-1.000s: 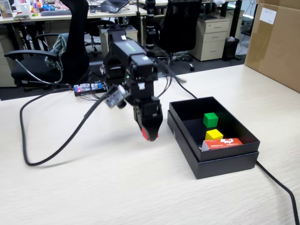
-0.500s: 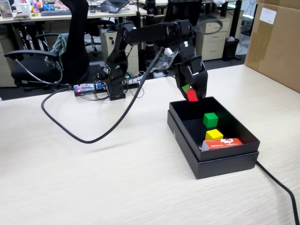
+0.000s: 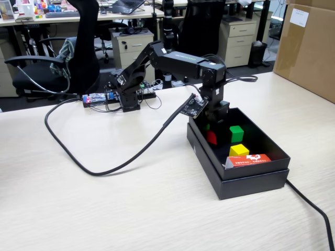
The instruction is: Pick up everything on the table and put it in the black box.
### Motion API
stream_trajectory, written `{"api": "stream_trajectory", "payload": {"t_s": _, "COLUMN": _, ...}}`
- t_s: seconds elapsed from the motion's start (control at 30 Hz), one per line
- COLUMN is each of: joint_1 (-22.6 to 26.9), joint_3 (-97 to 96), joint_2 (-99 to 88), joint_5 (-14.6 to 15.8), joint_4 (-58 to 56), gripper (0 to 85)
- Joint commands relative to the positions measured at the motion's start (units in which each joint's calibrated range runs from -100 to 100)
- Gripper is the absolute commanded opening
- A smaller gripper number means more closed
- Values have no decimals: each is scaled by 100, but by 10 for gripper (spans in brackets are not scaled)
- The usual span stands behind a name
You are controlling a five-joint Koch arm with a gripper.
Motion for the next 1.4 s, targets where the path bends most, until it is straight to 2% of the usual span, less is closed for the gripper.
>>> {"api": "stream_trajectory", "payload": {"t_s": 0.0, "joint_1": 0, "joint_3": 348, "joint_2": -345, "joint_5": 15, "joint_4": -7, "gripper": 197}}
{"api": "stream_trajectory", "payload": {"t_s": 0.1, "joint_1": -24, "joint_3": 321, "joint_2": -792, "joint_5": 15, "joint_4": -7, "gripper": 398}}
{"api": "stream_trajectory", "payload": {"t_s": 0.3, "joint_1": -59, "joint_3": 76, "joint_2": -2100, "joint_5": 5, "joint_4": -7, "gripper": 464}}
{"api": "stream_trajectory", "payload": {"t_s": 0.47, "joint_1": -166, "joint_3": -260, "joint_2": -3867, "joint_5": -44, "joint_4": 2, "gripper": 467}}
{"api": "stream_trajectory", "payload": {"t_s": 0.63, "joint_1": -479, "joint_3": -1275, "joint_2": -5944, "joint_5": -63, "joint_4": 88, "gripper": 485}}
{"api": "stream_trajectory", "payload": {"t_s": 0.8, "joint_1": -1011, "joint_3": -3297, "joint_2": -7964, "joint_5": -88, "joint_4": 892, "gripper": 487}}
{"api": "stream_trajectory", "payload": {"t_s": 0.87, "joint_1": -1236, "joint_3": -4548, "joint_2": -8996, "joint_5": -93, "joint_4": 1583, "gripper": 487}}
{"api": "stream_trajectory", "payload": {"t_s": 1.2, "joint_1": -1597, "joint_3": -8274, "joint_2": -11980, "joint_5": -73, "joint_4": 3466, "gripper": 488}}
{"api": "stream_trajectory", "payload": {"t_s": 1.37, "joint_1": -1680, "joint_3": -9425, "joint_2": -12427, "joint_5": -59, "joint_4": 3941, "gripper": 523}}
